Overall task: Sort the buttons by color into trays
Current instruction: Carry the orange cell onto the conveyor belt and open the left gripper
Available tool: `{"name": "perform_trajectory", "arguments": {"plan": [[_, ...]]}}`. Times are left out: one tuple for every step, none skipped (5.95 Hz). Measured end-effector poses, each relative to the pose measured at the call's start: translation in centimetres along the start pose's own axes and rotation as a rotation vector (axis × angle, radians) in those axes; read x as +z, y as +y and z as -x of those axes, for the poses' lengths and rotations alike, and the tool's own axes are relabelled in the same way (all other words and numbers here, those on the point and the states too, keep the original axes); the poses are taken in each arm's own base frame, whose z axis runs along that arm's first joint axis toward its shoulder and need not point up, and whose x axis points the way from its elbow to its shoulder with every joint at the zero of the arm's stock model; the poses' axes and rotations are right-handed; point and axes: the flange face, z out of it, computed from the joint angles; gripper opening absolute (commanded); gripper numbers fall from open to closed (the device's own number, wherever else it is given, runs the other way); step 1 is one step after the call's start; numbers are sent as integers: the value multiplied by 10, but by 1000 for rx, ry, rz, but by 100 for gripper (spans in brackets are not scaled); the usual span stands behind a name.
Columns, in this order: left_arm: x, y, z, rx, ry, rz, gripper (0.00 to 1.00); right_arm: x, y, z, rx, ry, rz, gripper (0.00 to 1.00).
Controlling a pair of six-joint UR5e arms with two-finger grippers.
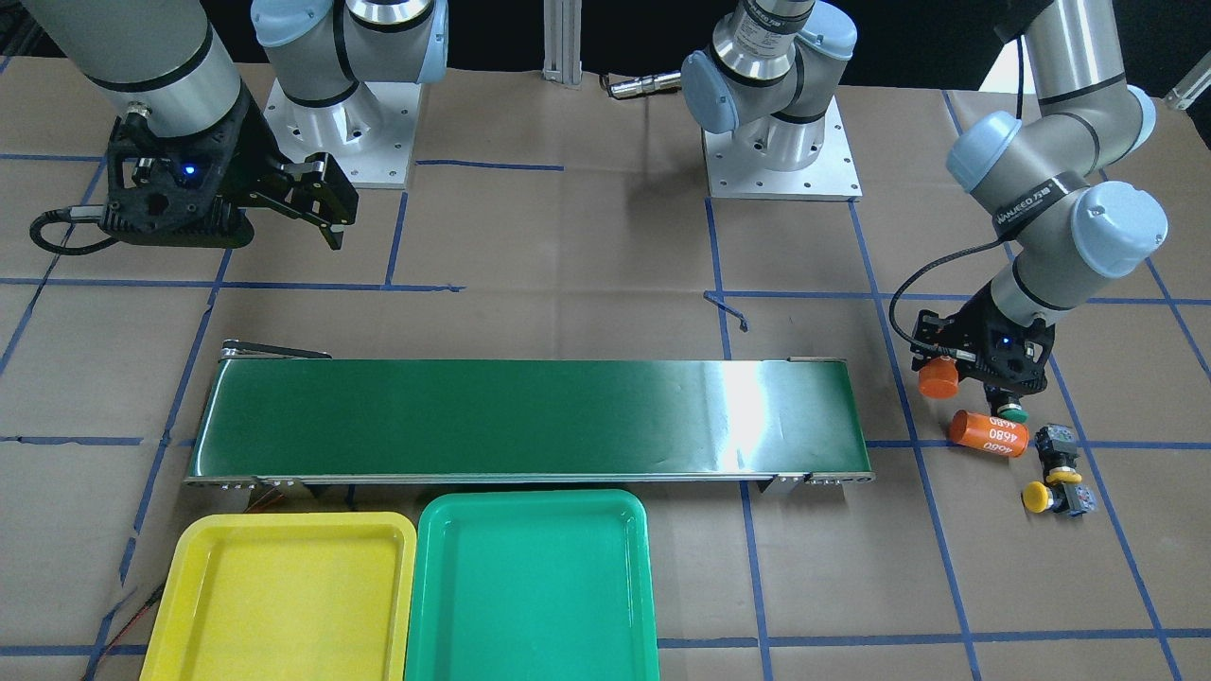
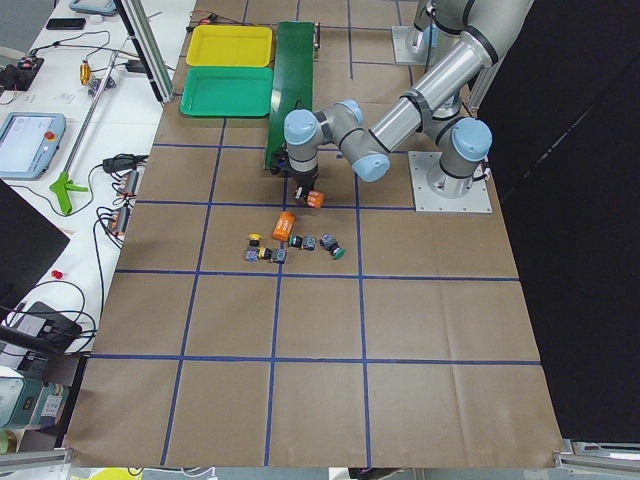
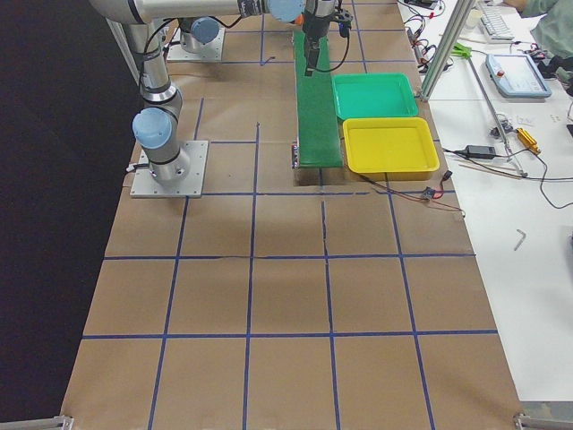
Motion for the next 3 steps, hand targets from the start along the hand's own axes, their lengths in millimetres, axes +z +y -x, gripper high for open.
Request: {"name": "perform_trajectory", "arguments": {"plan": [[-27, -26, -32, 84, -6, 0, 0, 0, 0, 0, -1, 1, 0, 100], [-45, -50, -67, 182, -11, 2, 0, 0, 0, 0, -2, 4, 0, 100], [-53, -66, -95, 277, -6, 8, 0, 0, 0, -1, -2, 5, 0, 100]]}}
